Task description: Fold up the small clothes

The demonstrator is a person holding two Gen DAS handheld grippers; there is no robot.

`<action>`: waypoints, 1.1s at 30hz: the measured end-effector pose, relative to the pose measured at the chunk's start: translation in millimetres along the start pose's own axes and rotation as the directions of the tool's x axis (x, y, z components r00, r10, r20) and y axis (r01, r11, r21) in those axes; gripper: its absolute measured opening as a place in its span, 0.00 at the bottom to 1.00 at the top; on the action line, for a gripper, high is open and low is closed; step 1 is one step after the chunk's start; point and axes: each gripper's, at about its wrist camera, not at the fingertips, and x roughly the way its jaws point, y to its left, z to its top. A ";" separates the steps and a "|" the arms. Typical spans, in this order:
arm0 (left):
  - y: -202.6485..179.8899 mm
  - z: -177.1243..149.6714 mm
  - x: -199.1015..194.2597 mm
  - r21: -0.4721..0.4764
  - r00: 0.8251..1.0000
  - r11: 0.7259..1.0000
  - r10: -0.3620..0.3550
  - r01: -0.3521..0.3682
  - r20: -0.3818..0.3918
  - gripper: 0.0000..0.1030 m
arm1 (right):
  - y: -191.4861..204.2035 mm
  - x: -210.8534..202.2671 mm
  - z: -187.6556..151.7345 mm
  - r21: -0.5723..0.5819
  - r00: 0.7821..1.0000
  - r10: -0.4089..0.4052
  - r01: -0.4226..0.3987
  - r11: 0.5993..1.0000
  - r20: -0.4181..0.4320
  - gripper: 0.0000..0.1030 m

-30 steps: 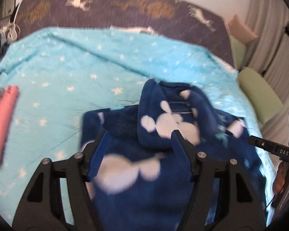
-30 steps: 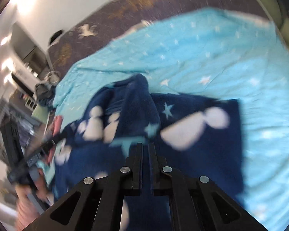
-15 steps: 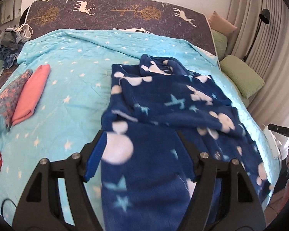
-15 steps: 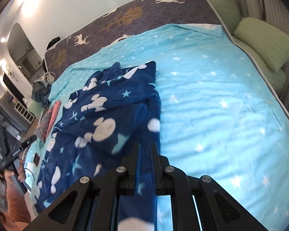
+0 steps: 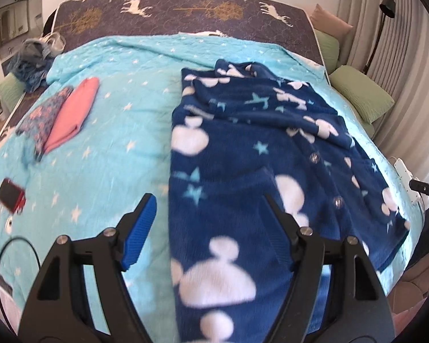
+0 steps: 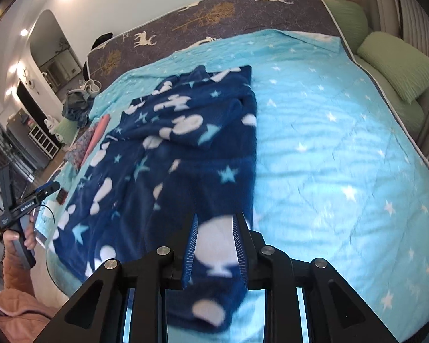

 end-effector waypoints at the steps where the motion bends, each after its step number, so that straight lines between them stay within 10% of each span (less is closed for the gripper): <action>1: 1.0 -4.4 -1.5 -0.003 1.000 1.000 0.001 -0.001 -0.005 0.72 | -2.3 -3.9 -5.9 0.009 1.000 -0.002 0.002 1.000 0.001 0.25; 22: 17.2 -85.4 -16.0 -0.094 0.989 0.995 0.011 -0.025 -0.145 0.72 | -24.0 -2.9 -92.5 0.192 0.994 0.101 -0.090 0.977 -0.047 0.45; 31: 14.5 -96.0 -15.9 -0.084 0.986 0.996 0.027 -0.042 -0.164 0.73 | 5.2 6.2 -98.1 0.015 0.992 -0.122 0.122 0.992 -0.014 0.45; 33: 13.5 -97.9 -13.7 -0.089 0.985 0.995 0.026 -0.042 -0.172 0.73 | 6.0 9.3 -97.7 0.026 0.989 -0.150 0.149 0.988 -0.002 0.32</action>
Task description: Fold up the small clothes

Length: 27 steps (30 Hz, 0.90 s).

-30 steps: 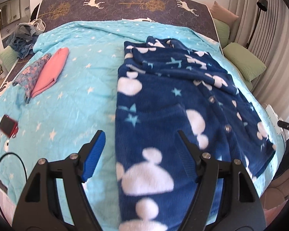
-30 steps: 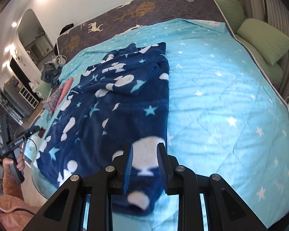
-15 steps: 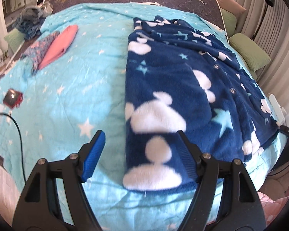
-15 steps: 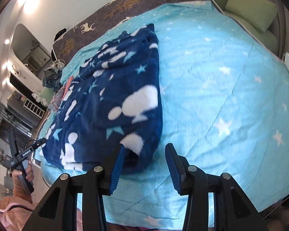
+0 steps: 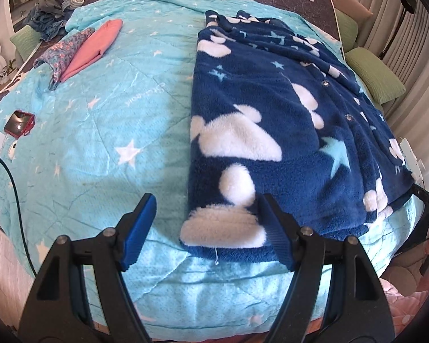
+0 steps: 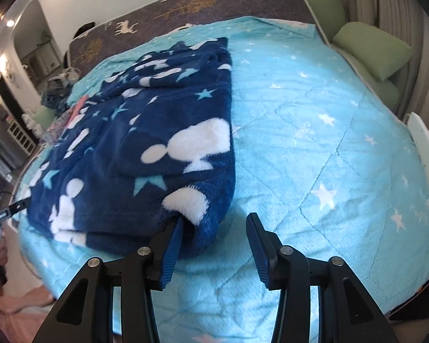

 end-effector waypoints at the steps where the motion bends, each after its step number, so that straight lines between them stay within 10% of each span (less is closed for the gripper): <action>1: -0.9 -0.7 0.6 0.000 1.000 1.000 0.001 -0.001 -0.002 0.73 | -0.9 0.7 -0.6 0.013 1.000 -0.012 0.011 1.000 0.013 0.11; 9: -15.4 -1.5 -9.7 0.058 0.998 0.997 0.048 -0.050 0.029 0.72 | -35.3 -4.8 -17.8 0.170 0.997 0.075 -0.068 0.983 -0.032 0.07; 16: -41.6 1.0 -34.6 0.133 0.995 0.991 0.015 -0.028 0.096 0.72 | -6.7 -44.4 -2.7 0.081 0.999 -0.015 0.012 0.997 0.037 0.14; 27: -130.8 -15.3 -2.7 0.325 0.946 0.889 -0.313 0.322 -0.082 0.66 | 124.6 -13.3 -13.8 -0.328 0.956 0.284 -0.291 0.899 -0.071 0.26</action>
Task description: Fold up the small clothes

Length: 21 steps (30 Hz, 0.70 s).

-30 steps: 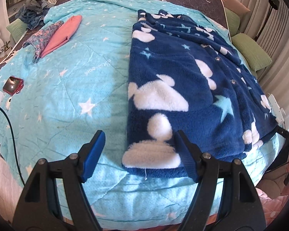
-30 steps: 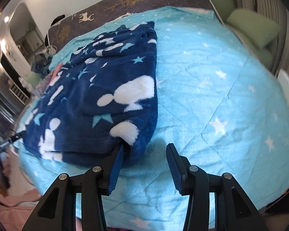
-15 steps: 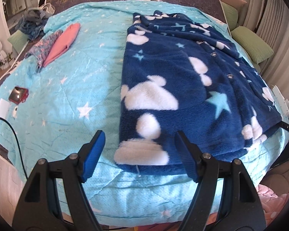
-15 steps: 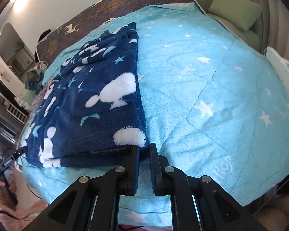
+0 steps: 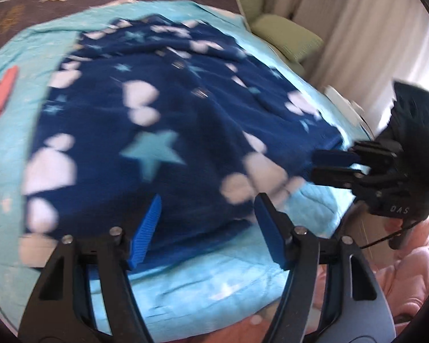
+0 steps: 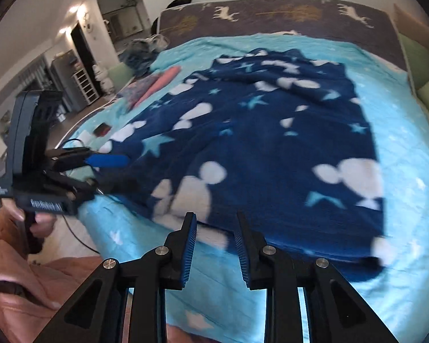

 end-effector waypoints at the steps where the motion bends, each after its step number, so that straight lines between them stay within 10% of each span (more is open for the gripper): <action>1: -4.5 -1.5 4.2 0.015 1.000 1.000 -0.011 0.011 -0.011 0.65 | 2.3 6.1 2.3 0.012 1.000 0.025 -0.025 1.000 -0.002 0.26; 8: -20.2 -2.8 20.4 0.116 0.999 0.992 0.053 -0.051 -0.007 0.62 | -9.4 11.8 1.5 0.053 0.999 0.042 -0.041 0.998 -0.022 0.28; 11: -14.6 2.8 24.4 0.105 0.998 0.992 0.064 -0.064 0.000 0.26 | -1.3 14.8 1.9 0.013 0.999 0.035 -0.035 0.999 -0.020 0.39; 21: 14.1 16.1 -30.1 -0.023 0.983 0.992 -0.119 0.123 0.138 0.19 | 35.8 36.0 12.6 -0.226 0.999 -0.052 0.049 0.973 -0.009 0.51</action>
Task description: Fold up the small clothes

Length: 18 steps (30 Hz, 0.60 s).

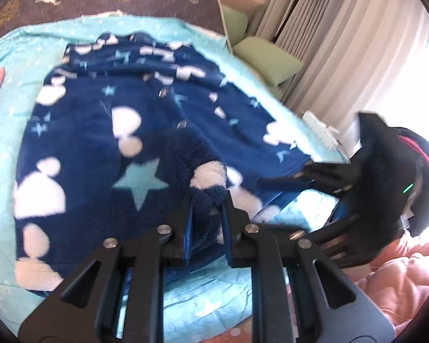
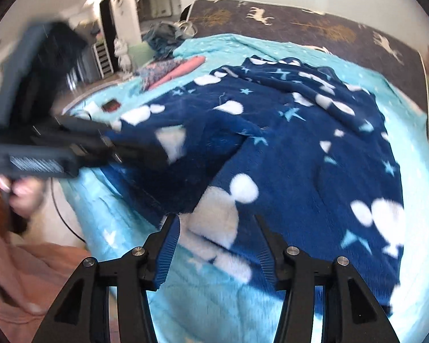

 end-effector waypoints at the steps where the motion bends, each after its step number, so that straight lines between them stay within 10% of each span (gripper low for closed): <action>1: -2.3 0.9 -3.3 0.010 1.000 1.000 -0.002 0.002 0.010 0.19 | 5.1 6.6 0.9 -0.035 1.000 -0.009 0.009 0.999 -0.010 0.51; 3: -6.3 2.0 -6.7 0.028 1.000 1.000 -0.004 0.003 0.020 0.19 | 12.9 21.2 0.1 -0.094 0.998 -0.054 0.051 0.994 -0.039 0.48; 6: -7.7 0.4 -6.1 0.026 1.000 0.999 -0.019 0.018 0.012 0.19 | 7.2 35.1 0.9 -0.060 0.991 -0.109 0.104 0.993 -0.075 0.17; 11: -8.7 2.5 -7.7 0.009 0.998 0.998 -0.057 0.057 0.011 0.19 | -8.1 0.9 10.9 0.074 0.996 0.088 -0.090 0.993 0.021 0.14; 18: -23.7 3.2 -2.7 0.073 0.998 0.996 -0.059 0.059 0.003 0.19 | 16.0 18.2 -1.0 -0.045 0.998 0.043 -0.045 0.998 -0.047 0.16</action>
